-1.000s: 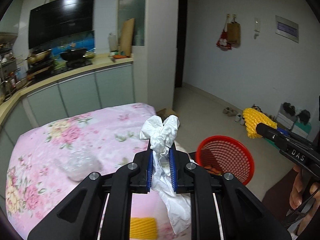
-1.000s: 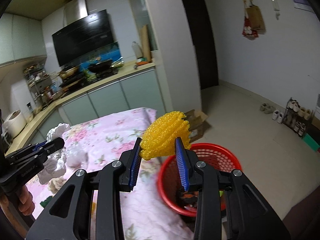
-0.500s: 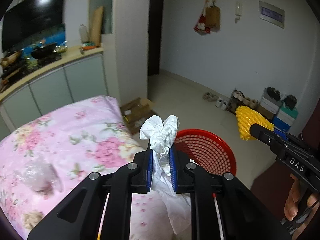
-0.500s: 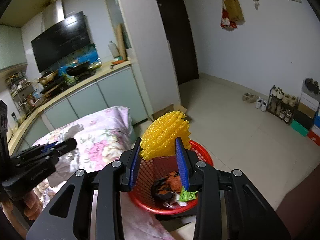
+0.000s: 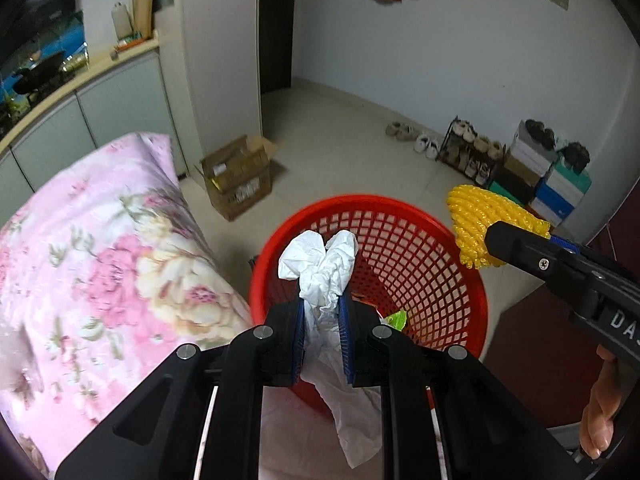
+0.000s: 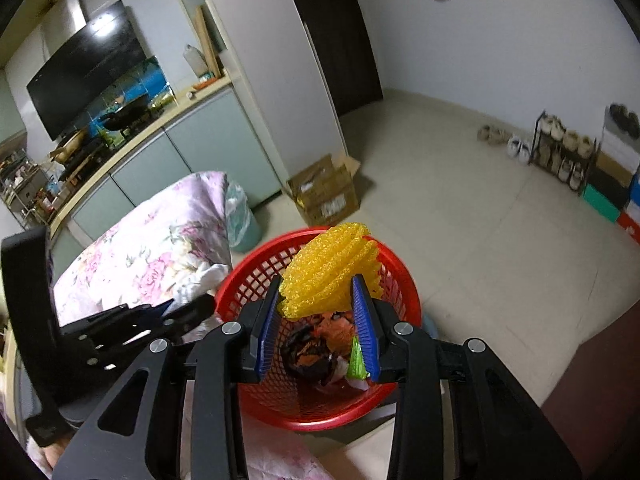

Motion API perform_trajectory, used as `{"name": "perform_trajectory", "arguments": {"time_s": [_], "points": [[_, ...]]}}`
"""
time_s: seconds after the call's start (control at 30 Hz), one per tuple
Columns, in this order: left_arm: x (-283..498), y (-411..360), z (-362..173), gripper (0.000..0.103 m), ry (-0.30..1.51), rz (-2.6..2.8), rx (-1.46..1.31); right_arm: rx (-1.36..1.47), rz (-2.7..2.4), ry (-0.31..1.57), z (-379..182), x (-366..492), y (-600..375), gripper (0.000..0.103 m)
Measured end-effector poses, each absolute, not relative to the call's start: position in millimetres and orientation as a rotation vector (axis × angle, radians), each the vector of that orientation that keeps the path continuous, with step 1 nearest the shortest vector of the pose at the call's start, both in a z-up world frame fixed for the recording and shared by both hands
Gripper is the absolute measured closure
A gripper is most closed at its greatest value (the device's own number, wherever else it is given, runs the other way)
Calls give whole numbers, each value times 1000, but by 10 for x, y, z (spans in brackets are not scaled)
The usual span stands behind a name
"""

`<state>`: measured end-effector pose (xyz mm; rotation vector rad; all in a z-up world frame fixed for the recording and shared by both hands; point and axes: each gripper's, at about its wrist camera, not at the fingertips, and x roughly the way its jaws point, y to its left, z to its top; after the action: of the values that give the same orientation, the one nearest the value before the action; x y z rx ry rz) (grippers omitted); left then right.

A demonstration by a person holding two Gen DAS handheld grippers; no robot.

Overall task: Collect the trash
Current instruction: 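Open both tools to drop the tissue and foam net into the basket, then move both open tools back over the remaining trash on the quilt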

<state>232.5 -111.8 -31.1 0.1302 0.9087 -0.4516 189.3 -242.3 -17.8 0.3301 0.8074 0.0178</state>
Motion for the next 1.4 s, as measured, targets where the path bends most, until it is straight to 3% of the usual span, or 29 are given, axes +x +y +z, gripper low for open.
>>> {"name": "perform_trajectory", "arguments": {"time_s": [0.13, 0.2, 0.27, 0.37, 0.53, 0.87, 1.27, 1.4], "points": [[2434, -1170, -466, 86, 960, -472, 120, 365, 30, 850, -300, 2002, -2478, 65], [2445, -1204, -496, 79, 970, -480, 118, 383, 37, 864, -342, 2038, -2501, 60], [2438, -1225, -511, 58, 969, -485, 123, 402, 40, 869, -356, 2052, -2530, 53], [2415, -1224, -491, 45, 948, -487, 134, 429, 41, 869, -361, 2037, -2584, 48], [2388, -1153, -413, 35, 926, -463, 129, 451, 36, 855, -317, 1961, -2636, 47], [2137, -891, -60, 27, 844, -401, 91, 386, 28, 800, -125, 1723, -2492, 47], [1646, -355, 325, 27, 734, -307, 77, 214, 71, 656, 189, 1353, -1977, 47], [1496, -140, 398, 26, 711, -276, 72, 170, 126, 628, 245, 1285, -1723, 42]]}}
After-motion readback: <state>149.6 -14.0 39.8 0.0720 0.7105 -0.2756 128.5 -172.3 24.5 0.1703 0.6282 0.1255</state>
